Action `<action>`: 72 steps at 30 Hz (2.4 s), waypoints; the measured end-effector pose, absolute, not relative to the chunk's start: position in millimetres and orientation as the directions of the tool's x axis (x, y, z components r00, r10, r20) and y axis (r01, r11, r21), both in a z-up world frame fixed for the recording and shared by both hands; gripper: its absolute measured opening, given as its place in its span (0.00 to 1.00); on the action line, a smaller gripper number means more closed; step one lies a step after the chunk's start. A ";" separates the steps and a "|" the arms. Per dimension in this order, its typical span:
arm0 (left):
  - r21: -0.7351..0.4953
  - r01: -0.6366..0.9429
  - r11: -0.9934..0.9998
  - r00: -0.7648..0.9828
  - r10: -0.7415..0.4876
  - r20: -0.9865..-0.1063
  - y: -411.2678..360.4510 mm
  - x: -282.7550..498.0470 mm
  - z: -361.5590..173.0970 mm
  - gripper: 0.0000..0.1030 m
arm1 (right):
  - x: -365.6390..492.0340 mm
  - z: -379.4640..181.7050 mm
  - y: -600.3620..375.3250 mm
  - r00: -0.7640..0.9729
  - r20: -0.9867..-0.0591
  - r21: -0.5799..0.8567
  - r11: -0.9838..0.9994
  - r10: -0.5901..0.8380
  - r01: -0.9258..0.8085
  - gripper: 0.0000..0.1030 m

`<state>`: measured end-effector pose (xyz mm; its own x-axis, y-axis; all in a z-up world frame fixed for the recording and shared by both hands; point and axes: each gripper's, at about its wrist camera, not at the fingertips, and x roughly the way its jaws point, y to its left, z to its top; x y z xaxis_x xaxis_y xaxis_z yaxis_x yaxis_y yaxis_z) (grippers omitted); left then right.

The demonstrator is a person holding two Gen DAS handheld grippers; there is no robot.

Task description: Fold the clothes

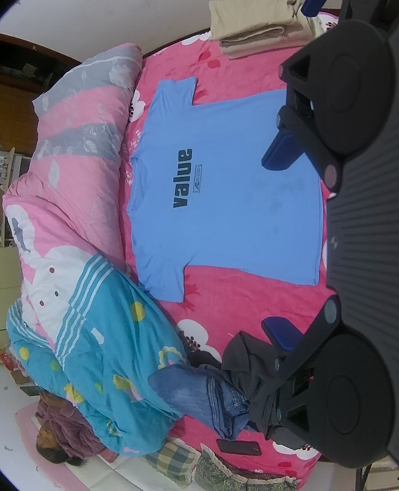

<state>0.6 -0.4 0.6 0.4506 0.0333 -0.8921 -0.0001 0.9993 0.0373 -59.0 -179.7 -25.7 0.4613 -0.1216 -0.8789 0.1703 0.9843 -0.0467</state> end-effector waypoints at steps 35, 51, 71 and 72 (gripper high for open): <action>0.107 -0.021 0.994 0.441 0.105 -0.892 -21.4 16.0 -0.8 0.99 | -29.6 -28.3 -207.5 0.481 -0.874 0.004 0.990 -0.065 0.140 0.90; 0.174 -0.103 0.979 0.392 0.201 -0.898 -70.0 26.0 -1.0 0.99 | -9.3 -43.0 -256.8 0.472 -0.882 0.045 0.997 0.013 0.058 0.90; 0.041 -0.120 0.992 0.438 0.090 -0.895 -29.9 92.3 -102.5 0.99 | 56.3 -119.8 -257.6 0.558 -0.827 0.003 0.991 -0.071 0.132 0.90; 0.018 -0.121 0.992 0.446 0.071 -0.892 -24.3 100.3 -116.2 0.99 | 61.2 -130.1 -254.1 0.569 -0.818 0.001 0.990 -0.079 0.139 0.90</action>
<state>100.3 -24.3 -116.2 0.4464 0.0705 -0.8920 -0.1213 0.9925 0.0178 61.2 -254.1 -130.1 0.5691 -0.0793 -0.8184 0.1388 0.9903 0.0006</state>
